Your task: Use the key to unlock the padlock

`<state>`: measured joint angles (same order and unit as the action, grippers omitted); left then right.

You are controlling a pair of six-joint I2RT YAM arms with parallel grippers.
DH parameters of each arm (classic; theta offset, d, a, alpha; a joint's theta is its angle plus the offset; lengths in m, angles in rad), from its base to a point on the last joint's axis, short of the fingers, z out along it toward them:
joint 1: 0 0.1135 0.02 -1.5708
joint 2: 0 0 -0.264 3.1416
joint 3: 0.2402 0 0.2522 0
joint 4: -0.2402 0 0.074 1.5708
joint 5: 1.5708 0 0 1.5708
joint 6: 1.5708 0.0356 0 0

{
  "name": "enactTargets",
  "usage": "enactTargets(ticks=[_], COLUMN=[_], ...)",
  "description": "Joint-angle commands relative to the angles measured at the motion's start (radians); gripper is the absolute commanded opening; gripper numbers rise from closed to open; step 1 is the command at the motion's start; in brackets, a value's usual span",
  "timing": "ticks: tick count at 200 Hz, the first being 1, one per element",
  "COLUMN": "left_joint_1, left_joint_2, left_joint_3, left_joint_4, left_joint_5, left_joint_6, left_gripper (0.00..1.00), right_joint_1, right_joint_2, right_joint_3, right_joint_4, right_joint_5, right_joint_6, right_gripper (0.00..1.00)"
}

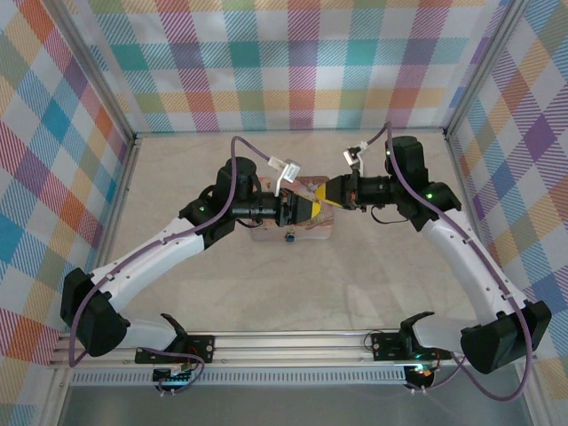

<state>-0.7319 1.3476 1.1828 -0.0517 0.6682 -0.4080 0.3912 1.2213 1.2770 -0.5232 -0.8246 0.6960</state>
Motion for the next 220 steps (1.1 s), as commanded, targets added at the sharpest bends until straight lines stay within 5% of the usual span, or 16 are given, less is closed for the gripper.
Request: enactTargets(ticks=[1, 220], left_joint_1=[-0.010, -0.014], left_joint_2=[0.004, -0.001], left_joint_3=[0.005, -0.012], left_joint_4=[0.027, -0.013], left_joint_5=[0.010, -0.028], left_joint_6=[-0.012, 0.006], left_gripper=[0.25, 0.09], right_joint_1=[-0.005, -0.030], right_joint_2=[-0.022, -0.038], right_joint_3=[-0.001, -0.020], right_joint_4=[0.018, 0.039], right_joint_5=[-0.021, -0.020], right_joint_6=[0.001, 0.013], right_gripper=[0.01, 0.00])
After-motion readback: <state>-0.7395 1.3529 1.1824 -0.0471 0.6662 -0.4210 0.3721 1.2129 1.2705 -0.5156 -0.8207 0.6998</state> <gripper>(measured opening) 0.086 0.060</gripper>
